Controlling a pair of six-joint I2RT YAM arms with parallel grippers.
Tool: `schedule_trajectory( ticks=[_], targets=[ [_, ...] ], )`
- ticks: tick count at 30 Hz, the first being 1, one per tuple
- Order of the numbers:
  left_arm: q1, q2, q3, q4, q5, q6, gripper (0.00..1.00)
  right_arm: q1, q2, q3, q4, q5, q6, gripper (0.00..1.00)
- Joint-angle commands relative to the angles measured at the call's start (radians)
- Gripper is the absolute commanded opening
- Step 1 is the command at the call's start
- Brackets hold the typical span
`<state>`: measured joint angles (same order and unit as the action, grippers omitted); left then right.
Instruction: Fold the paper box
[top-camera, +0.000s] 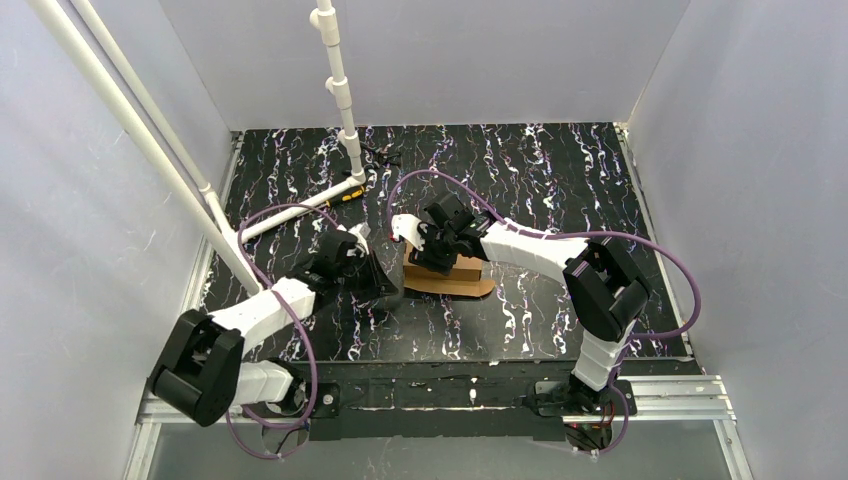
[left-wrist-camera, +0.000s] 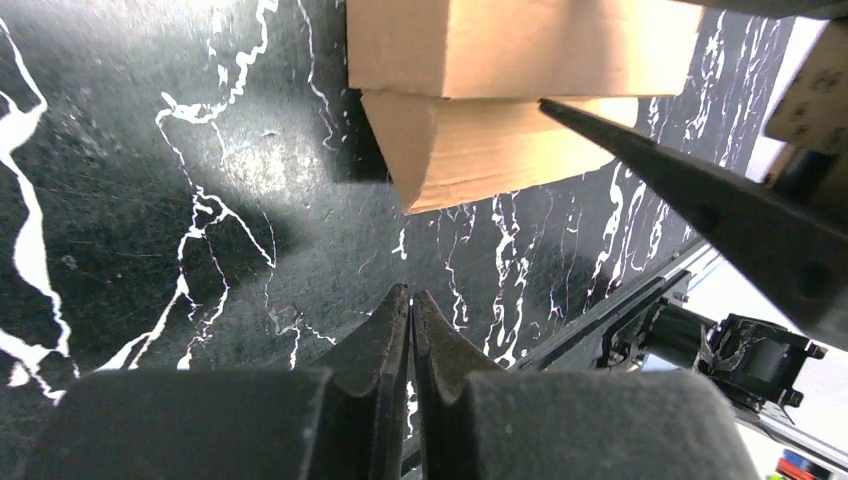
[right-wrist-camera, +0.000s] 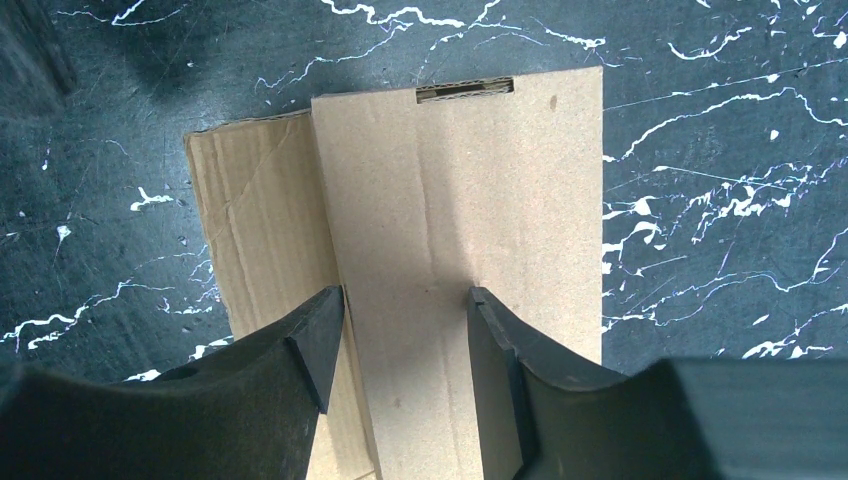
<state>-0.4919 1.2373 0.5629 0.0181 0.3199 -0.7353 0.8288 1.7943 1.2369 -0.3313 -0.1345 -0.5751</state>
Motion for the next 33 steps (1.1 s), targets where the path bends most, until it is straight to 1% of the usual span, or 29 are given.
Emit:
schedule_trajectory(
  ticks=[1,4,10,14,22,27,33],
  targets=[
    [-0.005,0.050,-0.022,0.078,0.083,-0.075,0.04,0.003,0.073,-0.013,-0.086,-0.037,0.029,0.57],
    [-0.015,0.102,-0.062,0.182,0.098,-0.146,0.03,0.003,0.072,-0.013,-0.086,-0.038,0.028,0.57],
    [-0.022,0.209,-0.095,0.309,0.082,-0.259,0.03,0.003,0.071,-0.013,-0.086,-0.040,0.027,0.57],
    [-0.022,0.229,-0.092,0.332,0.046,-0.273,0.03,0.003,0.069,-0.013,-0.086,-0.040,0.026,0.57],
    [-0.018,0.311,-0.038,0.384,0.025,-0.311,0.03,0.003,0.068,-0.014,-0.088,-0.041,0.027,0.57],
    [-0.011,0.277,-0.042,0.388,-0.027,-0.318,0.02,0.003,0.069,-0.014,-0.087,-0.043,0.025,0.57],
    [-0.007,0.244,-0.063,0.394,-0.048,-0.316,0.03,0.003,0.071,-0.014,-0.089,-0.045,0.024,0.57]
  ],
)
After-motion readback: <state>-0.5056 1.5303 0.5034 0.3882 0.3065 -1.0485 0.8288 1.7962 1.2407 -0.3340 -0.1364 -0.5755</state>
